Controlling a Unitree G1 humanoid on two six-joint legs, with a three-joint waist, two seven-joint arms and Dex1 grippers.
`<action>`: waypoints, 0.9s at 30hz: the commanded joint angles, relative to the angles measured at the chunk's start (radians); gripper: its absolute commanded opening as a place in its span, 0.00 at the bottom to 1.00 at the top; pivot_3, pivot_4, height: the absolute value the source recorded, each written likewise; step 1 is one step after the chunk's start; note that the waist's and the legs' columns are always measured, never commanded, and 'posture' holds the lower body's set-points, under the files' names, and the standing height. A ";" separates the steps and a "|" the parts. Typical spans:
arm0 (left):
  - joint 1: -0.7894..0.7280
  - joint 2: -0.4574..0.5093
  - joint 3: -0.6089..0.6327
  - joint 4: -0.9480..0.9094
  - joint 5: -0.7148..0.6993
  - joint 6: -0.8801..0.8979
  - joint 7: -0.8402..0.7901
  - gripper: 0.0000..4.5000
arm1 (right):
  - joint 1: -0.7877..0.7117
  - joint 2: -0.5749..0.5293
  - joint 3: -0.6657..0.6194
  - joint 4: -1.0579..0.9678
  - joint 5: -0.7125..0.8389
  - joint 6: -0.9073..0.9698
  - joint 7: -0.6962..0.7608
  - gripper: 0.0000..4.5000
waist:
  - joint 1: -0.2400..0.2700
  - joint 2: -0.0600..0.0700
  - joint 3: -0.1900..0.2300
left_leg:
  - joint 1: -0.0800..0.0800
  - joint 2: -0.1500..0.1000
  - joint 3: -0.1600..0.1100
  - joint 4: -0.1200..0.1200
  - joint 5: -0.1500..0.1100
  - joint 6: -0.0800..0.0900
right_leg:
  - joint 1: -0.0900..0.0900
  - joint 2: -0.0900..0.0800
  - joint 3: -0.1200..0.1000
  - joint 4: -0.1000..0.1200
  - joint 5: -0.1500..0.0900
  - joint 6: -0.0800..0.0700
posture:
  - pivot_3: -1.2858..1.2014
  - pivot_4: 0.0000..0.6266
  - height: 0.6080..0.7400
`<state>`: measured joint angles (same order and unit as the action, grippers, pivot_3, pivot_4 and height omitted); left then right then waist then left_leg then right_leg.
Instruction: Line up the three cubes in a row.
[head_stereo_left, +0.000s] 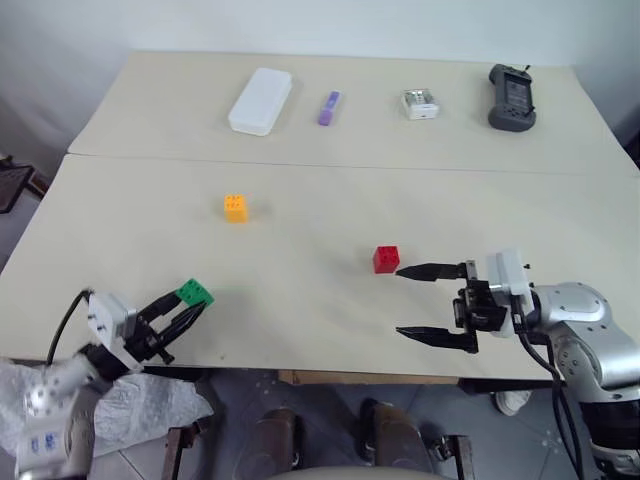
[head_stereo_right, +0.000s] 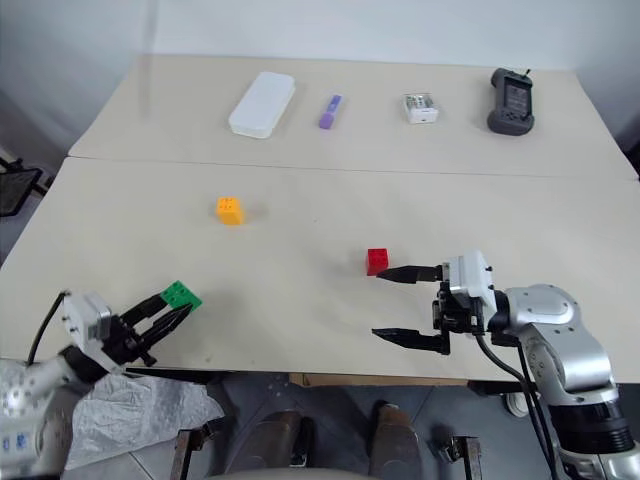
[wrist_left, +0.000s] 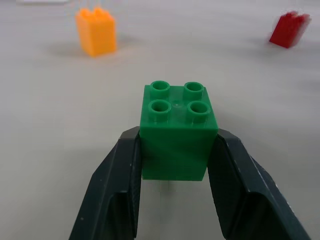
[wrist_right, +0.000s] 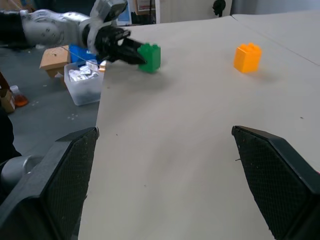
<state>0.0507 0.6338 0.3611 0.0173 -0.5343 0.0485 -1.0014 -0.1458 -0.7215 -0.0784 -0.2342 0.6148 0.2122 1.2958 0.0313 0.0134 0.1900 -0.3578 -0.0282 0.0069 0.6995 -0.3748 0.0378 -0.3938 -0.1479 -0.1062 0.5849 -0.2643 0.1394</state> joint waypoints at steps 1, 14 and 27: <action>-0.193 0.075 -0.078 0.066 -0.038 0.046 -0.177 0.33 | 0.008 -0.014 -0.039 -0.020 0.007 -0.011 -0.009 1.00 | 0.001 0.000 0.000 | 0.000 -0.001 0.000 0.000 0.000 0.000 | 0.000 0.000 0.000 0.001 0.000 0.000 | 0.52 0.24 1.00; -1.009 -0.220 -0.472 0.925 0.319 -0.291 -0.470 0.33 | 0.148 -0.005 -0.203 -0.030 0.036 -0.008 -0.096 1.00 | -0.007 -0.003 0.000 | -0.006 -0.010 0.012 0.000 0.000 0.006 | -0.002 0.000 -0.012 -0.002 0.001 0.003 | 0.52 0.24 1.00; -1.087 -0.350 -0.453 1.176 0.425 -0.428 -0.406 0.33 | 0.315 0.056 -0.310 -0.093 0.013 -0.081 -0.220 1.00 | -0.002 -0.005 0.001 | -0.008 -0.004 0.017 0.007 0.000 0.007 | -0.003 -0.002 -0.017 -0.001 0.004 0.007 | 0.52 0.24 1.00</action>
<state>-1.0151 0.2840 -0.1125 1.1914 -0.1141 -0.3698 -1.4203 0.1650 -0.6712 -0.3621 -0.2924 0.6168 0.1532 1.0825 0.0297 0.0081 0.1913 -0.3659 -0.0321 0.0241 0.7069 -0.3744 0.0449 -0.3969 -0.1502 -0.1232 0.5844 -0.2604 0.1469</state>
